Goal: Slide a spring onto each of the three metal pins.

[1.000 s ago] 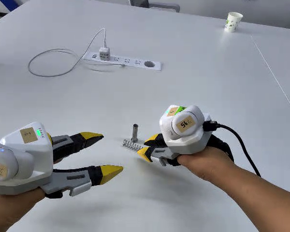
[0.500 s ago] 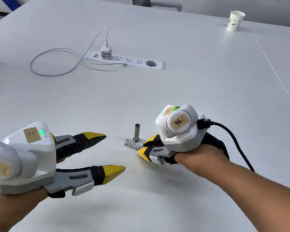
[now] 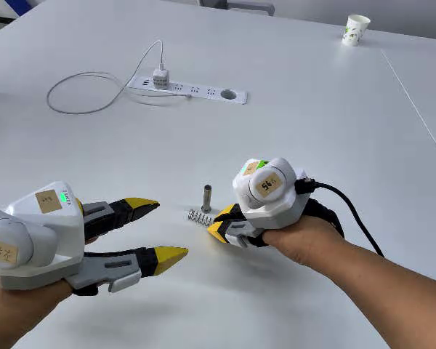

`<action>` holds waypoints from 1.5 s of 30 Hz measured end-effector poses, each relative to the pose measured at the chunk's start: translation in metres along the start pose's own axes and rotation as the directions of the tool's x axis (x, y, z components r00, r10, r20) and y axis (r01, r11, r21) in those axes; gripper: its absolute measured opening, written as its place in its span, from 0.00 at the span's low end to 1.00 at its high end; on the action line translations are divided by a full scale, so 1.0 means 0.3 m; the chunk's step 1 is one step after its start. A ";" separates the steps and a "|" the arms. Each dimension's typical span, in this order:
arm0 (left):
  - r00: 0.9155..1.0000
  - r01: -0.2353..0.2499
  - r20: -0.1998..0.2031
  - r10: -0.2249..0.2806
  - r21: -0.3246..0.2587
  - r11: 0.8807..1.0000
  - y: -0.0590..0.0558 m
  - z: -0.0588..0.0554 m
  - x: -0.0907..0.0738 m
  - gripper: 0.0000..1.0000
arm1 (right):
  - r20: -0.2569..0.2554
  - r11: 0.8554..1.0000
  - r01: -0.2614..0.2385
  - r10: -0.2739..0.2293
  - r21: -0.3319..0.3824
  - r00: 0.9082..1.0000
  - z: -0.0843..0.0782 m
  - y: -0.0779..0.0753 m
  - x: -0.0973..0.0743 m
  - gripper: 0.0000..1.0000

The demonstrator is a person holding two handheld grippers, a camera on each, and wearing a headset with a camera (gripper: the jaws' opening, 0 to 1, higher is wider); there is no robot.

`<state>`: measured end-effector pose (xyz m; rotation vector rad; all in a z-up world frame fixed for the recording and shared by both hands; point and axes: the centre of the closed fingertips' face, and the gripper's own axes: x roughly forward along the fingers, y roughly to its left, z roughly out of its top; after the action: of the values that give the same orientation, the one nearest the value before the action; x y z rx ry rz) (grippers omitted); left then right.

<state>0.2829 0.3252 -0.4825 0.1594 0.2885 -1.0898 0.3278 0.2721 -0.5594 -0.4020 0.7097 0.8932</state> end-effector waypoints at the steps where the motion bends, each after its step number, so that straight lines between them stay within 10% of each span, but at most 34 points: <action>1: 1.000 0.001 -0.002 -0.001 0.000 1.000 0.000 -0.003 0.000 0.51 | 0.000 1.000 -0.002 0.002 -0.001 1.000 0.001 0.003 -0.005 0.11; 15: 0.999 0.020 -0.038 -0.019 0.031 0.999 -0.008 -0.034 0.016 0.48 | 0.002 0.994 -0.080 0.080 -0.075 0.997 0.048 0.080 -0.095 0.11; 33: 0.994 0.080 -0.083 -0.066 0.176 0.981 -0.048 -0.046 0.036 0.28 | -0.093 0.960 -0.238 0.226 -0.148 0.970 0.105 0.225 -0.195 0.11; 45: 0.993 0.103 -0.085 -0.087 0.210 0.972 -0.067 -0.054 0.038 0.13 | -0.102 0.955 -0.253 0.240 -0.154 0.965 0.150 0.252 -0.223 0.11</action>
<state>0.2675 0.3105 -0.5012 0.3832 0.2479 -1.2112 0.2552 0.3044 -0.4828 -0.5081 0.7752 1.1829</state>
